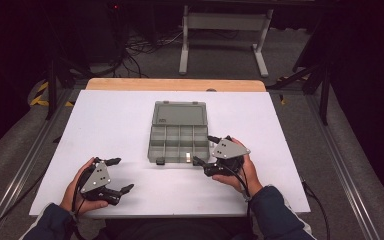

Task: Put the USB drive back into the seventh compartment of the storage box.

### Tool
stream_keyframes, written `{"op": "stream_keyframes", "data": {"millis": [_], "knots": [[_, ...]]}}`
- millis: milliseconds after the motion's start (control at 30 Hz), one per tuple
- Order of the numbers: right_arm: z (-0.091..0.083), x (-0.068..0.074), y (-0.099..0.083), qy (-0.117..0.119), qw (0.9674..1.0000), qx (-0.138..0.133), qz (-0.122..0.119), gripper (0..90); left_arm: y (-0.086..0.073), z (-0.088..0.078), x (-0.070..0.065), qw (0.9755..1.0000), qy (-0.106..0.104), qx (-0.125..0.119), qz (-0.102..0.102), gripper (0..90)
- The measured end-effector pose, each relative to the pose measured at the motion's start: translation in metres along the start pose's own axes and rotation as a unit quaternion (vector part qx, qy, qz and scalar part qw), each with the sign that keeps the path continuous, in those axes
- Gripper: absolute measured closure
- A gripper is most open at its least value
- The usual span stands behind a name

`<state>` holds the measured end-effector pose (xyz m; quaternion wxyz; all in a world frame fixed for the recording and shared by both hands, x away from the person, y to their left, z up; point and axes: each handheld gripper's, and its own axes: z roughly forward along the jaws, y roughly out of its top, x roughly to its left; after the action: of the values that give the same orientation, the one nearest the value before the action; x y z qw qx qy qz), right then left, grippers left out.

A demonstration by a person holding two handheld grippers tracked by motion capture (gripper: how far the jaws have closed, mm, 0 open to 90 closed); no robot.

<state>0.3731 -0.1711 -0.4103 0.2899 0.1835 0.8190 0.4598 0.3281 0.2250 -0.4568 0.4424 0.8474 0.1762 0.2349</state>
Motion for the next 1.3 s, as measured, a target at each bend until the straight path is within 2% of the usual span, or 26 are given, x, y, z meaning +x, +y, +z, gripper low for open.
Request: {"op": "stream_keyframes", "data": {"millis": [400,667,800,1067,1300], "knots": [[-0.011,0.003,-0.011,0.0,1.0,0.005,0.007,21.9,0.001,-0.002,0.0,0.9999,0.011,-0.011,-0.004,10.8],[-0.014,0.007,-0.018,0.01,0.9998,0.014,0.007,24.8,0.001,-0.002,0.0,0.9997,0.016,-0.018,-0.008,12.3],[-0.014,0.009,-0.022,0.019,0.9996,0.017,0.008,28.9,0.002,-0.004,0.0,0.9995,0.022,-0.023,-0.01,19.5],[-0.015,0.012,-0.025,0.047,0.9988,0.013,0.009,45.7,0.003,-0.007,0.0,0.9994,0.017,-0.03,-0.011,33.0],[-0.014,0.014,-0.025,0.074,0.9971,0.017,-0.004,62.6,0.005,-0.008,0.001,0.9993,0.001,-0.035,-0.014,57.4]]}}
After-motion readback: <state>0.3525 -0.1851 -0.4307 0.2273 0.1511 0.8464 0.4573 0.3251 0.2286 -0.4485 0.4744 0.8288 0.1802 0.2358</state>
